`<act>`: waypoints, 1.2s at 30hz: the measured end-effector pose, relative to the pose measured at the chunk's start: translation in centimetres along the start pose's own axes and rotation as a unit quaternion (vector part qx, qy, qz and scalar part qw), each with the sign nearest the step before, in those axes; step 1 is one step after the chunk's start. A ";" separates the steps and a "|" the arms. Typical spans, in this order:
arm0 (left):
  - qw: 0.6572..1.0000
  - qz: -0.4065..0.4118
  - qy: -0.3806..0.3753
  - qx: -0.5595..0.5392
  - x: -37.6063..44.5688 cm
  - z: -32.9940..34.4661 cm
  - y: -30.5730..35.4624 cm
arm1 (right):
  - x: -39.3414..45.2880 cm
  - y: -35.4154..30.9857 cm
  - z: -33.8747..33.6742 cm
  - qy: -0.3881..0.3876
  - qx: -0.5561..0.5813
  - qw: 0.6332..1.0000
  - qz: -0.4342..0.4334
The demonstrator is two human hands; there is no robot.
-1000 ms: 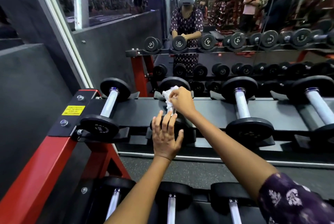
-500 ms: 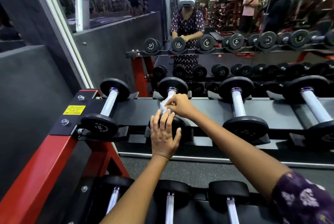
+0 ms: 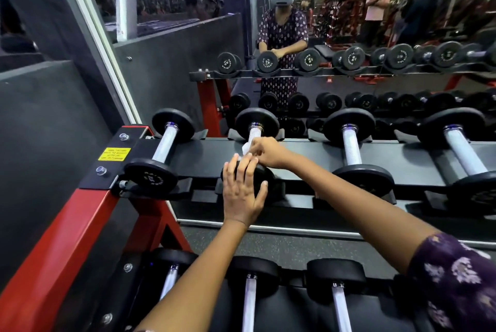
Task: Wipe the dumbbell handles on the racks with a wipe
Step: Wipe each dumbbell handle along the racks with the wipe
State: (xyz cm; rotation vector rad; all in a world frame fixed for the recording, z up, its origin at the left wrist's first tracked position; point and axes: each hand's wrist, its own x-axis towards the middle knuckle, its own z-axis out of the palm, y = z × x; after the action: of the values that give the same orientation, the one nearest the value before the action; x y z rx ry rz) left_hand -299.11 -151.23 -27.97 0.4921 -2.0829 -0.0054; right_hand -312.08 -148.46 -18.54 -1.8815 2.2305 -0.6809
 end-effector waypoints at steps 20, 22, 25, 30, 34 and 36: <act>0.999 -0.008 -0.034 -0.004 0.0 -0.9 0.4 | 1.5 1.8 -0.3 0.073 0.045 0.996 -0.037; 0.999 -0.007 -0.036 -0.007 -0.1 -1.1 0.4 | 2.9 1.8 -0.6 0.100 0.032 0.994 0.015; 0.999 -0.008 -0.045 -0.016 0.0 -1.4 0.3 | 3.9 1.8 0.3 0.094 -0.017 0.995 0.022; 0.998 0.011 -0.056 -0.009 -0.1 -1.6 -0.4 | 1.7 2.2 0.3 0.062 0.025 0.996 -0.061; 0.998 0.006 -0.052 -0.020 -0.1 -1.3 -0.4 | 3.0 2.1 -0.6 0.078 -0.022 0.994 -0.078; 0.998 0.004 -0.053 -0.023 -0.1 -1.4 -0.6 | 3.2 1.5 -0.1 0.071 -0.034 0.995 -0.054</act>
State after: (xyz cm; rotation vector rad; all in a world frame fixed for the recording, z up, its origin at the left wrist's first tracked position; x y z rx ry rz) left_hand -297.67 -151.49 -27.43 0.4627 -2.1830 -0.0763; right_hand -314.11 -151.40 -18.55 -2.0612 2.2759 -0.7883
